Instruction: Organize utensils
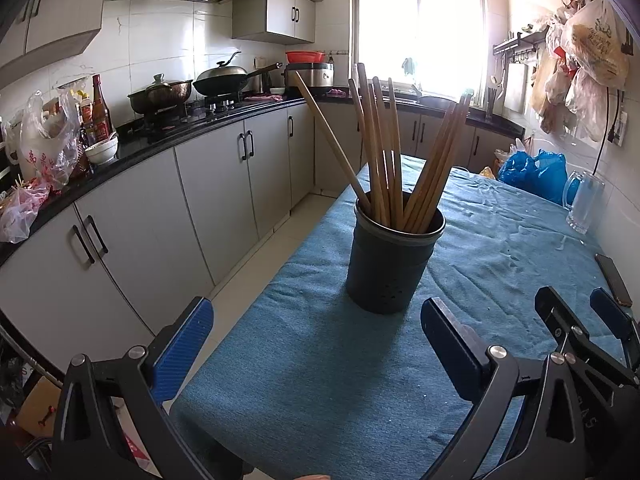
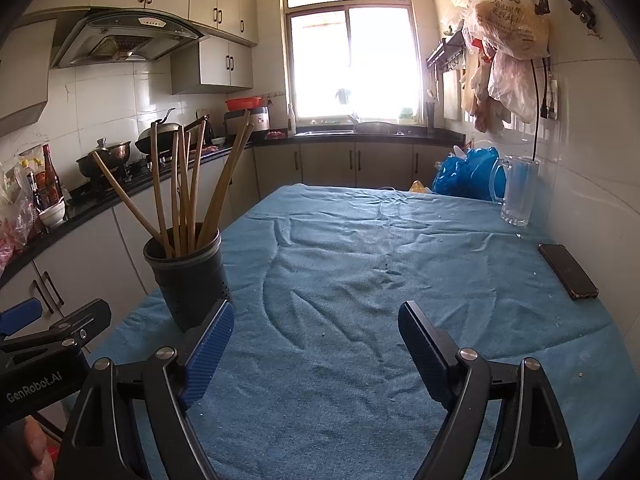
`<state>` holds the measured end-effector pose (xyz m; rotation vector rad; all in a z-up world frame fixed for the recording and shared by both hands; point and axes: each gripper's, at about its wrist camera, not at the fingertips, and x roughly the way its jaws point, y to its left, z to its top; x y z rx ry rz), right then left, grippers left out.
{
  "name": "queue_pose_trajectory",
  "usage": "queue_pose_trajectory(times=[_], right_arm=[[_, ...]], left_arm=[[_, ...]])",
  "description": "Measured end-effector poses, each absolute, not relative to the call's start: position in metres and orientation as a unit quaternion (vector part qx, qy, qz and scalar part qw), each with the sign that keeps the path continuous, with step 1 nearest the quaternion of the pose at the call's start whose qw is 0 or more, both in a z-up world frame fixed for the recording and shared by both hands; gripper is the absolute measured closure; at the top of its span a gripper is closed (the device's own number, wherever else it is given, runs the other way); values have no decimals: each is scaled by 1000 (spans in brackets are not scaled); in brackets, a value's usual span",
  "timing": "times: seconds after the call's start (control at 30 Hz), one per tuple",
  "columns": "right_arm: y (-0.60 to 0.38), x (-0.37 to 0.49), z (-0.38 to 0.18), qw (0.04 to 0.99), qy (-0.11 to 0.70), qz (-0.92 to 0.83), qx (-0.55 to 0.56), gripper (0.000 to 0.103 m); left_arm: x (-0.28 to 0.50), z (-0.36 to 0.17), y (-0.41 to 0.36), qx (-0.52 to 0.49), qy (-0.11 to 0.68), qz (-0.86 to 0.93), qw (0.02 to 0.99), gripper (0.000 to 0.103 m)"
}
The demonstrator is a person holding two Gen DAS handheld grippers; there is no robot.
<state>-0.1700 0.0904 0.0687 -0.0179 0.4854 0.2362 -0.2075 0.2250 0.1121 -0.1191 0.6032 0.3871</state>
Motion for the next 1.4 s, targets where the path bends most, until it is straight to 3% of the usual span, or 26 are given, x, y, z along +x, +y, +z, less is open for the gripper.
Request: queue_pose_trajectory(times=[1.4], right_arm=[[97,-177,69,966,231,118,-24,13]], left_arm=[[-213,107,226,-64,298,191,933,0]])
